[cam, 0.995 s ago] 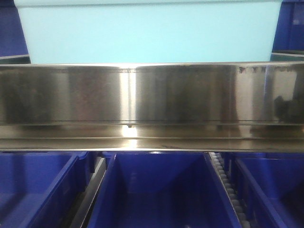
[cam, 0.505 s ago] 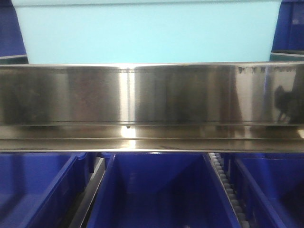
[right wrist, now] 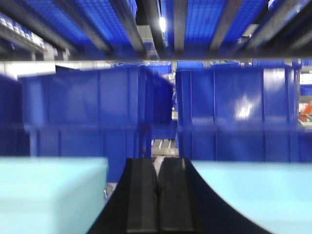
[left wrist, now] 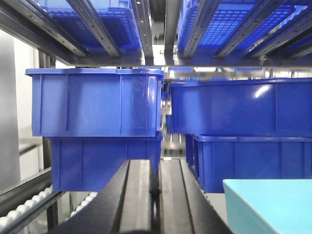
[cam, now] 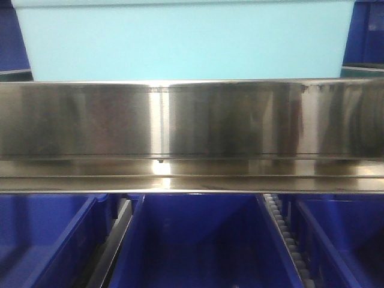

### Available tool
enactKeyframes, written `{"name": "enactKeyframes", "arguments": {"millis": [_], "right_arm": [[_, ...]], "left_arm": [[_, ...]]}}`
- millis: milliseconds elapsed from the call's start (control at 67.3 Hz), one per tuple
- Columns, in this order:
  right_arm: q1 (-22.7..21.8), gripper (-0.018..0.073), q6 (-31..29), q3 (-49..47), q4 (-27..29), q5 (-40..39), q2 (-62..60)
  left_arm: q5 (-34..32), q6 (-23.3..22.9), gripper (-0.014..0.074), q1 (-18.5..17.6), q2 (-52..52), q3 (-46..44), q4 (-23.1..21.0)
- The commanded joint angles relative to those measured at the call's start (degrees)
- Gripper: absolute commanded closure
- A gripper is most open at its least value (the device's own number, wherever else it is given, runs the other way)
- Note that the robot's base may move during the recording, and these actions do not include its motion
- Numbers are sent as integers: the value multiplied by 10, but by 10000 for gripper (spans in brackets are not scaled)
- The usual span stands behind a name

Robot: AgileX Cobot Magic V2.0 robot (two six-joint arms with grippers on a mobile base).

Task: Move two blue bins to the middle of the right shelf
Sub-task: 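Close both grippers on the sides of the light blue bin on the shelf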

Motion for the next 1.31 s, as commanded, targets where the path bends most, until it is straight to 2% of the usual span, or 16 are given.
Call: {"name": "enactKeyframes", "arguments": {"millis": [0, 45, 74, 163, 253, 327, 386, 446, 594, 728, 877, 951, 1070, 1114, 1203, 1293], "right_arm": [[-1, 685, -3, -94, 3, 83, 24], [-1, 621, -3, -133, 3, 114, 45], [-1, 545, -3, -162, 3, 135, 64], [-1, 284, -3, -223, 3, 163, 114], [-1, -13, -3, -267, 3, 170, 166], [-1, -10, -3, -288, 3, 193, 198], [-1, -10, -3, -307, 7, 208, 221], [1, -10, -8, -327, 38, 212, 251], [39, -10, -109, -404, 135, 266, 343], [79, -10, -113, -493, 137, 355, 447], [89, -10, -109, -603, 137, 463, 562], [89, -10, -87, -671, 127, 535, 622], [94, -10, 5, -759, 42, 635, 709], [98, -10, 22, -785, 20, 658, 732], [117, -10, 48, -816, -10, 672, 780], [137, -10, 56, -826, -11, 668, 815]], "left_arm": [[52, 0, 462, 2, 48, -61, -1], [67, 0, 367, 2, 73, -94, -1], [73, 0, 314, 2, 94, -111, -3], [84, 0, 160, -7, 141, -153, -3], [93, 0, 54, -42, 185, -181, -4], [128, 0, -6, -72, 219, -205, -8], [152, 0, -6, -90, 253, -224, -21], [168, 0, -6, -109, 287, -253, -34], [222, 5, -6, -169, 374, -350, -38], [321, 5, -2, -216, 470, -453, -26], [426, 5, 31, -228, 574, -565, -21], [476, -9, 44, -228, 627, -614, -1], [548, -67, 46, -228, 692, -670, 59], [567, -82, 46, -228, 714, -687, 75], [599, -97, 46, -228, 751, -710, 95], [604, -97, 46, -226, 786, -715, 89]]}}
